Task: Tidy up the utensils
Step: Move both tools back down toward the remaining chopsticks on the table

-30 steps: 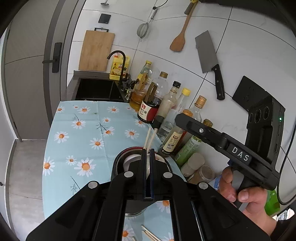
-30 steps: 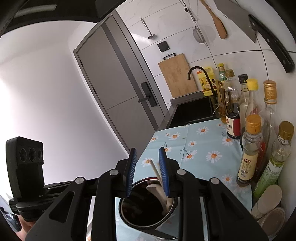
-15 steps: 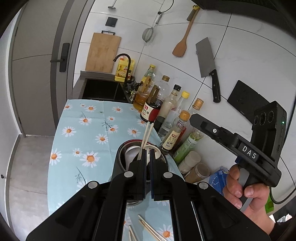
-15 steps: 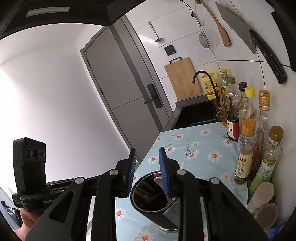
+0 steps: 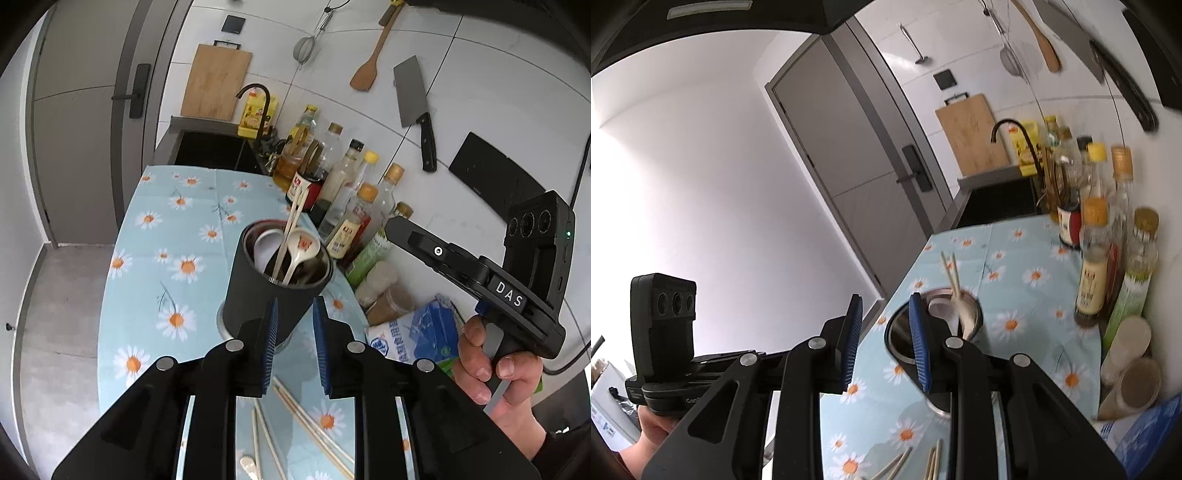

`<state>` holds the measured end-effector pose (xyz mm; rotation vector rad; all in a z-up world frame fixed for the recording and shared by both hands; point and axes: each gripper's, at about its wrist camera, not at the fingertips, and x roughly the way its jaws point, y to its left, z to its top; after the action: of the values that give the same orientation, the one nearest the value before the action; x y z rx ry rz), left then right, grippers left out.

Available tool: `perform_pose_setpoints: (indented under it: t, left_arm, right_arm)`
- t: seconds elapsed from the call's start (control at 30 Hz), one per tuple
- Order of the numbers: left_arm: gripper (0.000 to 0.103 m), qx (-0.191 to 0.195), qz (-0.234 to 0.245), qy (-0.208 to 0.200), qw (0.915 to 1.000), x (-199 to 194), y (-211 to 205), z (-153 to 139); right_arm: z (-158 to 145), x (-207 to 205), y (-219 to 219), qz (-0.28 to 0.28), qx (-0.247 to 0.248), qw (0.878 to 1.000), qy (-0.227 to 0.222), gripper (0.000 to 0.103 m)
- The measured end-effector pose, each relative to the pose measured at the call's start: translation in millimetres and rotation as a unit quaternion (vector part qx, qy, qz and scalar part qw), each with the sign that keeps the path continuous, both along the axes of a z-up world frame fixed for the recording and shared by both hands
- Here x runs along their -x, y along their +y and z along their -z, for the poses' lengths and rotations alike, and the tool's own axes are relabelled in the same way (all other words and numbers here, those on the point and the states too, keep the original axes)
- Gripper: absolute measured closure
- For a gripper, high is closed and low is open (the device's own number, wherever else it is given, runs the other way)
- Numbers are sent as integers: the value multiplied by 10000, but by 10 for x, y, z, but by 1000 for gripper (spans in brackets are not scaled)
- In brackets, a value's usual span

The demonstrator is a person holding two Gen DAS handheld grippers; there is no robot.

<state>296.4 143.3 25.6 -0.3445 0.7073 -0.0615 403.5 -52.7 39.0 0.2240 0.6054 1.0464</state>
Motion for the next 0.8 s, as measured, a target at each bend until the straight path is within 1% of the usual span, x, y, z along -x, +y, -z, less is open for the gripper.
perform_pose_setpoints:
  t: [0.07, 0.2, 0.3, 0.33, 0.4, 0.5, 0.6, 0.63, 0.7, 0.8]
  left_arm:
    - [84, 4, 23, 90, 10000, 39, -17, 56]
    - [84, -15, 55, 315, 9995, 121, -50, 210]
    - [84, -35, 87, 549, 9984, 169, -83, 349]
    - [84, -52, 84, 712, 9974, 183, -96, 422]
    - [84, -34, 134, 870, 9961, 207, -118, 508]
    - [84, -124, 305, 1207, 9921, 235, -198, 664]
    - [84, -225, 436, 1443, 9883, 247, -267, 785]
    - [84, -291, 457, 1545, 9865, 247, -288, 839]
    - [84, -300, 565, 1719, 9830, 243, -318, 938]
    - [84, -432, 741, 2042, 9752, 210, -375, 1099]
  right_arm:
    - [66, 61, -25, -42, 40, 9999, 90, 72]
    - [215, 163, -69, -170, 202, 9993, 280, 71]
    - [371, 245, -144, -252, 289, 9981, 479, 64]
    - [413, 250, -164, -268, 282, 9977, 553, 64]
    - [532, 286, -208, -318, 279, 9962, 763, 64]
    - [659, 351, -240, -350, 329, 9945, 934, 64]
    - [800, 451, -265, -453, 464, 9924, 1044, 64]
    - [842, 474, -275, -469, 499, 9919, 1070, 64]
    - [928, 521, -295, -505, 564, 9905, 1147, 64]
    - [1064, 580, -344, -520, 631, 9880, 1308, 64]
